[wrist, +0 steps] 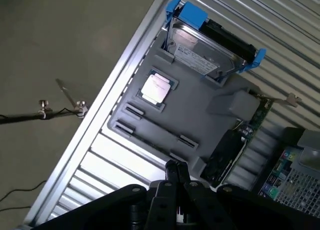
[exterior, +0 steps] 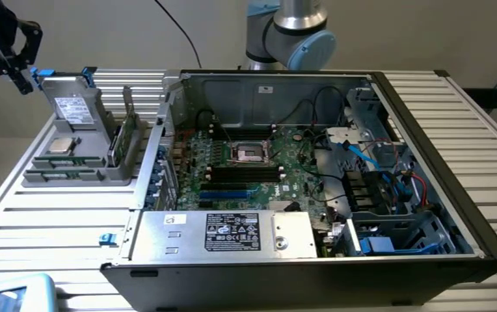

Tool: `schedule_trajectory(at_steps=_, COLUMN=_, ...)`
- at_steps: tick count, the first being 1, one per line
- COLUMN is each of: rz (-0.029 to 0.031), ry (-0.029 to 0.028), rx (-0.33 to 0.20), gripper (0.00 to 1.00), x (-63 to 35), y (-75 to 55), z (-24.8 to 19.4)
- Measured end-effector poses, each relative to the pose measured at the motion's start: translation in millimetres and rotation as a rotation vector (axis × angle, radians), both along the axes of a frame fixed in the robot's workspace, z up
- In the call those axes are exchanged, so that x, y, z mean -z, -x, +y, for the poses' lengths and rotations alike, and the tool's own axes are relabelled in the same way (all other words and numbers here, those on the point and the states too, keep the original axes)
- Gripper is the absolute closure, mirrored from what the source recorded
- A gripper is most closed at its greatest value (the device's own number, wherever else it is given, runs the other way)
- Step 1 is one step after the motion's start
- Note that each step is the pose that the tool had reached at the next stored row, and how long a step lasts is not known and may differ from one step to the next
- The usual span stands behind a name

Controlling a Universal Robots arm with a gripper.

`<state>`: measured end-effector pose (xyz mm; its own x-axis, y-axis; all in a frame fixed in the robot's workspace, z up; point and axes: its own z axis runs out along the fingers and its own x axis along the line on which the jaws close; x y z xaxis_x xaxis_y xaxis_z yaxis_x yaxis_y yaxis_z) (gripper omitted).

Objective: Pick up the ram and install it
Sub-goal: 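Pick up the ram and move it above insertion slot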

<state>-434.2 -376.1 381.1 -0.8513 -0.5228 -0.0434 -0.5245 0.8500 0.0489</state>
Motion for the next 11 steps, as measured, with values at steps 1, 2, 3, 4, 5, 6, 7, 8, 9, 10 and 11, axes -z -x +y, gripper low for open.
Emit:
schedule_trajectory(at_steps=1, rz=0.0, ry=-0.0001, rx=-0.018, gripper=0.89, x=0.0, y=0.0, z=0.0)
schedule_trajectory(at_steps=2, rz=0.0001, ry=0.0, rx=-0.036, gripper=0.89, x=0.1, y=0.0, z=0.0)
schedule_trajectory(at_steps=3, rz=0.0001, ry=-0.0001, rx=-0.054, gripper=0.89, x=0.1, y=0.0, z=0.0)
schedule_trajectory(at_steps=4, rz=0.0, ry=-0.0001, rx=-0.073, gripper=0.89, x=0.2, y=0.0, z=0.0)
schedule_trajectory(at_steps=5, rz=0.0, ry=-0.0001, rx=-0.091, gripper=0.89, x=0.3, y=0.0, z=0.0)
schedule_trajectory(at_steps=6, rz=0.0, ry=-0.0001, rx=-0.109, gripper=0.89, x=0.4, y=0.0, z=0.0)
schedule_trajectory(at_steps=7, rz=0.0001, ry=0.0, rx=-0.127, gripper=0.89, x=0.5, y=0.0, z=0.0)
schedule_trajectory(at_steps=8, rz=0.0, ry=0.0, rx=-0.144, gripper=0.89, x=0.7, y=0.0, z=0.0)
schedule_trajectory(at_steps=9, rz=0.0001, ry=-0.0001, rx=-0.163, gripper=0.89, x=0.8, y=0.0, z=0.0)
schedule_trajectory(at_steps=10, rz=0.0001, ry=0.0, rx=-0.182, gripper=0.89, x=1.0, y=0.0, z=0.0)
schedule_trajectory(at_steps=11, rz=0.0003, ry=0.0, rx=-0.2, gripper=0.89, x=1.1, y=0.0, z=0.0)
